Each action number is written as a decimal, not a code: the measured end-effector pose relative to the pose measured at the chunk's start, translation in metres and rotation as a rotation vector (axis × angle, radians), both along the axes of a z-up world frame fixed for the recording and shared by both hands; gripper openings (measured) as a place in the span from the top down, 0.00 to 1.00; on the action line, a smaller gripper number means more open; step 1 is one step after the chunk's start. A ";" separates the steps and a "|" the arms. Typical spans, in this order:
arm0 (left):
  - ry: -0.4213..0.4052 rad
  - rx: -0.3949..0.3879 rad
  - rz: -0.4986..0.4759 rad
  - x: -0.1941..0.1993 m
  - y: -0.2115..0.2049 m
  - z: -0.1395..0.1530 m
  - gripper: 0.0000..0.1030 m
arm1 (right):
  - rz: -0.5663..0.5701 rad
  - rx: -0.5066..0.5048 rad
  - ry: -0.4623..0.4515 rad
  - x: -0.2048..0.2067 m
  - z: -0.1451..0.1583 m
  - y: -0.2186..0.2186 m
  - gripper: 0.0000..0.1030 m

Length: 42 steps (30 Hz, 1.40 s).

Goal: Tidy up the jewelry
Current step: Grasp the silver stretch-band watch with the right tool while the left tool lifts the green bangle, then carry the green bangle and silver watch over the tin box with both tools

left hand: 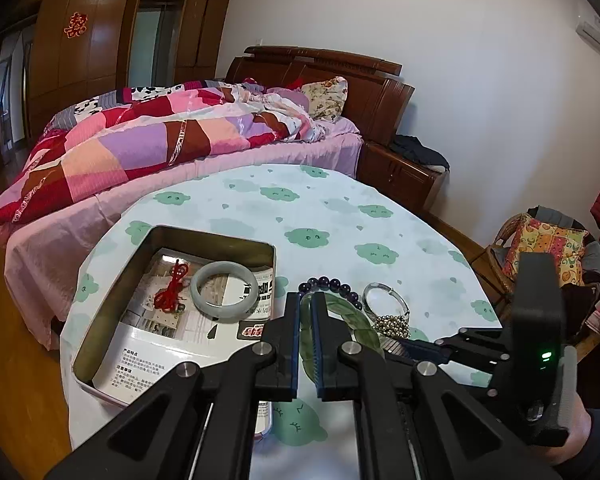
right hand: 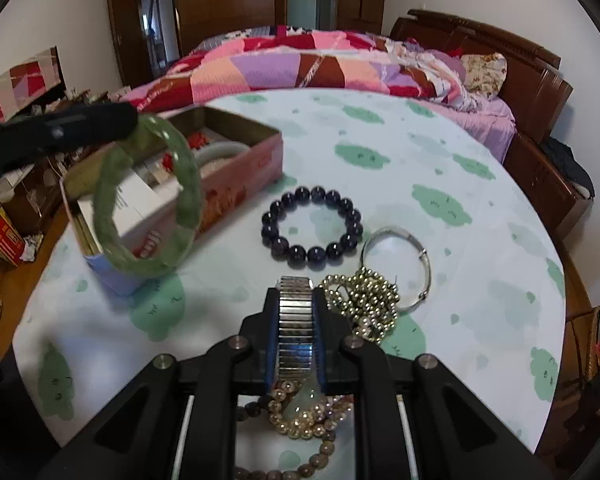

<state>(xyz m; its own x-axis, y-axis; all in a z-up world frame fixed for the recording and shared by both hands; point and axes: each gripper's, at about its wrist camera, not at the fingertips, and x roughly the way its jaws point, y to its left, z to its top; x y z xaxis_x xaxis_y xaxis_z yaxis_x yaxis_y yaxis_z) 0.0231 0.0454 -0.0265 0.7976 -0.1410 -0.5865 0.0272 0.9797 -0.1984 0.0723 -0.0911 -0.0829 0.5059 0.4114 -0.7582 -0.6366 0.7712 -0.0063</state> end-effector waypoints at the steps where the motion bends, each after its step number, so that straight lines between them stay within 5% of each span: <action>1: -0.001 0.000 0.000 0.000 0.000 0.001 0.96 | 0.000 0.012 -0.005 -0.001 0.003 -0.001 0.84; 22: -0.049 -0.003 0.091 -0.003 0.039 0.025 0.96 | 0.036 0.122 -0.135 0.016 0.071 0.013 0.84; 42: -0.016 0.044 0.163 0.013 0.074 0.020 0.96 | 0.141 0.142 -0.159 0.018 0.083 0.066 0.84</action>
